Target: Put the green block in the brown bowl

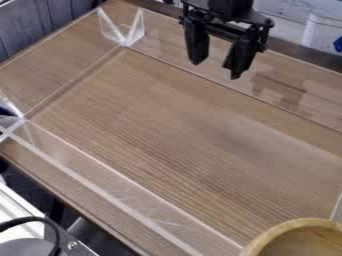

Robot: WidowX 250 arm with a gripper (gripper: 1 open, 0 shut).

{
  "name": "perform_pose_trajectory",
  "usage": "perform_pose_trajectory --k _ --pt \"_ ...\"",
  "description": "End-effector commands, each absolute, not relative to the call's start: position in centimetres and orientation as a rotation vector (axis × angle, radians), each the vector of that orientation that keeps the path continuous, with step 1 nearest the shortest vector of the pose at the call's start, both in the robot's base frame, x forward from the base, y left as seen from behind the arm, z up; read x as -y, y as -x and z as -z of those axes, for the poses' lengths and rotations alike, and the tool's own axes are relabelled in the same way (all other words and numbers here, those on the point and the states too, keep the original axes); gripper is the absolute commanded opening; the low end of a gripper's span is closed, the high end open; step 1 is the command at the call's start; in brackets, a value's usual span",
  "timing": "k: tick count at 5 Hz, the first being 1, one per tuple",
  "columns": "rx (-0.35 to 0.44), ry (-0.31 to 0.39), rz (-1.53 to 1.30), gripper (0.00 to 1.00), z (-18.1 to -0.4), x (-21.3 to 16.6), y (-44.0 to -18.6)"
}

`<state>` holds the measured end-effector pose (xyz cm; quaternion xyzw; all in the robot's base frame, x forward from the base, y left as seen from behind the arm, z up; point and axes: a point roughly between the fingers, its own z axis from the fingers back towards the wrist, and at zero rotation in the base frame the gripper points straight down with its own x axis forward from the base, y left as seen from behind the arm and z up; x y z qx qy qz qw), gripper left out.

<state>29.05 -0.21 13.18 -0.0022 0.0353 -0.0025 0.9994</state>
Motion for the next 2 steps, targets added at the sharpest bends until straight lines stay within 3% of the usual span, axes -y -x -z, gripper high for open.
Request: perform_pose_trajectory --k 1,2 --pt "-0.065 0.007 0.006 0.00 -12.6 -0.2 -28.8" --pt "-0.018 0.017 0.006 0.00 -13.3 -0.4 -30.0"
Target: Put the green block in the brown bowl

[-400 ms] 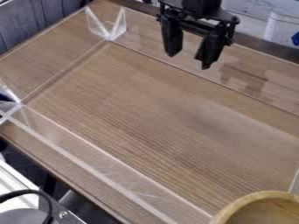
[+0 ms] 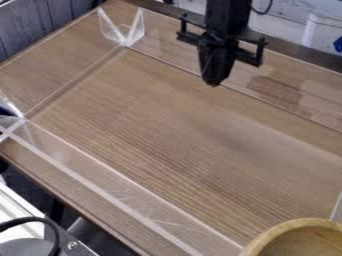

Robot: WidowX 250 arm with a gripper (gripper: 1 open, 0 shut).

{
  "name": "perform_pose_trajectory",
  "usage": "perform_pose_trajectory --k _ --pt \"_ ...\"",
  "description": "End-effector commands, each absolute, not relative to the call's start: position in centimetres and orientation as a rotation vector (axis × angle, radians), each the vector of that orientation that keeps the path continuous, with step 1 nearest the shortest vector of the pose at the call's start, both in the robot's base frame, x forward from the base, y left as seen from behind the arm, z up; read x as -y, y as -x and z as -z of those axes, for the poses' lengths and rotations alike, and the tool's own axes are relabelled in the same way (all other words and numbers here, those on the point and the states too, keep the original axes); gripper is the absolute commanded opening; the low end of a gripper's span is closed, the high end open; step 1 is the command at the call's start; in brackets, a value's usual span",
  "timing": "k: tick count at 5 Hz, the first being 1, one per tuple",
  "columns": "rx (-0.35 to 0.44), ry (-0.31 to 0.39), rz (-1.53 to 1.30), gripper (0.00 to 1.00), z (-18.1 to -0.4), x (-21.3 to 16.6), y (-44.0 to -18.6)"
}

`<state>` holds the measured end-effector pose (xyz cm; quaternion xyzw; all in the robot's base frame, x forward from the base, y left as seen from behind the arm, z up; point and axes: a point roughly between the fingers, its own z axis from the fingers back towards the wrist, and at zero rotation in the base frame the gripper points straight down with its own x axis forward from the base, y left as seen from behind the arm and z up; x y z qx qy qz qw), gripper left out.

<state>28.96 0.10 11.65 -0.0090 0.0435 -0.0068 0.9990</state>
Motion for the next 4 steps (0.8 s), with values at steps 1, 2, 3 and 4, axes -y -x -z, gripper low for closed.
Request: perform_pose_trajectory --k 1,2,3,4 --pt "0.026 0.020 -0.006 0.00 -13.7 -1.0 -30.1" --pt "0.063 0.010 -0.039 0.00 -14.3 -2.4 -30.7" --pt "0.105 -0.002 -0.087 0.00 -14.9 -4.4 -31.5" --pt "0.149 -0.026 -0.210 0.00 -16.5 -6.5 -31.9"
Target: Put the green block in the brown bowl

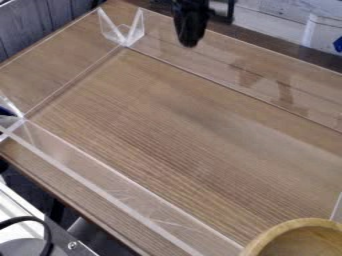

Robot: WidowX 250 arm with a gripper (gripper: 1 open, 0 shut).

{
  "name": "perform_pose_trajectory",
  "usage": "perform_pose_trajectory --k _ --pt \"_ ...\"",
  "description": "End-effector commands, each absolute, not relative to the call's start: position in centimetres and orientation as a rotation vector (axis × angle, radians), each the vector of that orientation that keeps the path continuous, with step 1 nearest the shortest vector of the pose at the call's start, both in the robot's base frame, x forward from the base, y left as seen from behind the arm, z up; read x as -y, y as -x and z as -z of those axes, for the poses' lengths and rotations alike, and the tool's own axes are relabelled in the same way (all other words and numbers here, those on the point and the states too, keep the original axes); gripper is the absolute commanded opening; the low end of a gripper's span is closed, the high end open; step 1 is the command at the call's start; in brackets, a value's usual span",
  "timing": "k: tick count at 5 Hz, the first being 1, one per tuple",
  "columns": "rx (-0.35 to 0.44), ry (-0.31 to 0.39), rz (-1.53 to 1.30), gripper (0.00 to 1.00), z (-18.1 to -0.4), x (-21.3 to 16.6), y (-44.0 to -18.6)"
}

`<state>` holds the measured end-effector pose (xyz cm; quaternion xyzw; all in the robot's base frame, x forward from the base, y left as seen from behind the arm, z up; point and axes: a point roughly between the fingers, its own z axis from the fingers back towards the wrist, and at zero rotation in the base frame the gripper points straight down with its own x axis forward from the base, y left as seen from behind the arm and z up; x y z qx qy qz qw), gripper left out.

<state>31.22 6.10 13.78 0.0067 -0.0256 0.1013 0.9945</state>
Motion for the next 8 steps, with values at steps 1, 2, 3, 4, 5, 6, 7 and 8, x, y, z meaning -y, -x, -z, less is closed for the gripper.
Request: perform_pose_trajectory --k 1,2,3,4,5,6,7,8 --pt "0.186 -0.049 -0.308 0.00 -17.6 -7.5 -32.3" --pt "0.175 -0.050 -0.271 0.00 -17.0 -8.3 -32.9" --pt "0.157 -0.054 -0.233 0.00 -15.7 -8.5 -33.4" --pt "0.152 -0.077 -0.250 0.00 -14.4 -10.3 -34.3" --pt "0.150 -0.094 -0.258 0.00 -12.9 -11.3 -35.1" --pt "0.187 -0.087 -0.258 0.00 -13.6 -11.9 -35.8" --pt "0.218 -0.084 -0.262 0.00 -13.9 -12.5 -36.3" --pt "0.246 -0.085 -0.268 0.00 -13.7 -13.5 -36.7"
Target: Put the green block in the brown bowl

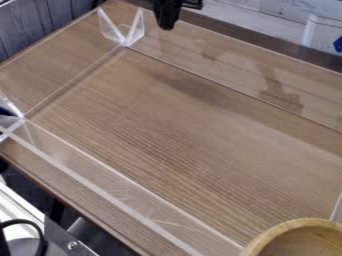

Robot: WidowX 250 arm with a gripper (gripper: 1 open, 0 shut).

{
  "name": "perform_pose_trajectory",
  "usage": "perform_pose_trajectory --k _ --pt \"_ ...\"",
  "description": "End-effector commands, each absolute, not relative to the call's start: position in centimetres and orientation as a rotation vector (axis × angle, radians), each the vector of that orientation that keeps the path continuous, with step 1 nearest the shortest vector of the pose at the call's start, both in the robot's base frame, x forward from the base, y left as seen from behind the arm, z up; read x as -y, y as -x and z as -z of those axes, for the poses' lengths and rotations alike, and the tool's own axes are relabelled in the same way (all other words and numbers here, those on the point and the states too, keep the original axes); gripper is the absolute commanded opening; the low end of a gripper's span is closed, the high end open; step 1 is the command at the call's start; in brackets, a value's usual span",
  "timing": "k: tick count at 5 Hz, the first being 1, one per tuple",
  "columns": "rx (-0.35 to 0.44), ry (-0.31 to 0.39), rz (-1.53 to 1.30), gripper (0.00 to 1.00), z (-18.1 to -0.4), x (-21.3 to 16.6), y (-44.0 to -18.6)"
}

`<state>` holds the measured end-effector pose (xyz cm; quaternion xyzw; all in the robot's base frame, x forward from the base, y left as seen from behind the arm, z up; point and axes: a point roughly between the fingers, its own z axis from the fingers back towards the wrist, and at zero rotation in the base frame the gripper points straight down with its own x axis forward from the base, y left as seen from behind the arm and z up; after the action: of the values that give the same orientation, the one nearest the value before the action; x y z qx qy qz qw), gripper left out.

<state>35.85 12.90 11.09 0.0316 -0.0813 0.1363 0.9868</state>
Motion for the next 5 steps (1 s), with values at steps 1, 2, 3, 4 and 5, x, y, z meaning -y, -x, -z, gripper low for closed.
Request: perform_pose_trajectory --k 1,2,3,4,5 --pt "0.238 -0.068 -0.292 0.00 -13.6 -15.4 -37.3" --pt "0.232 -0.054 -0.309 0.00 -13.1 -17.1 -37.5" --pt "0.220 -0.099 -0.309 0.00 -12.1 -17.8 -37.6" --pt "0.208 -0.139 -0.302 0.00 -11.3 -18.2 -37.6" --pt "0.230 -0.134 -0.322 0.00 -10.6 -18.2 -37.3"
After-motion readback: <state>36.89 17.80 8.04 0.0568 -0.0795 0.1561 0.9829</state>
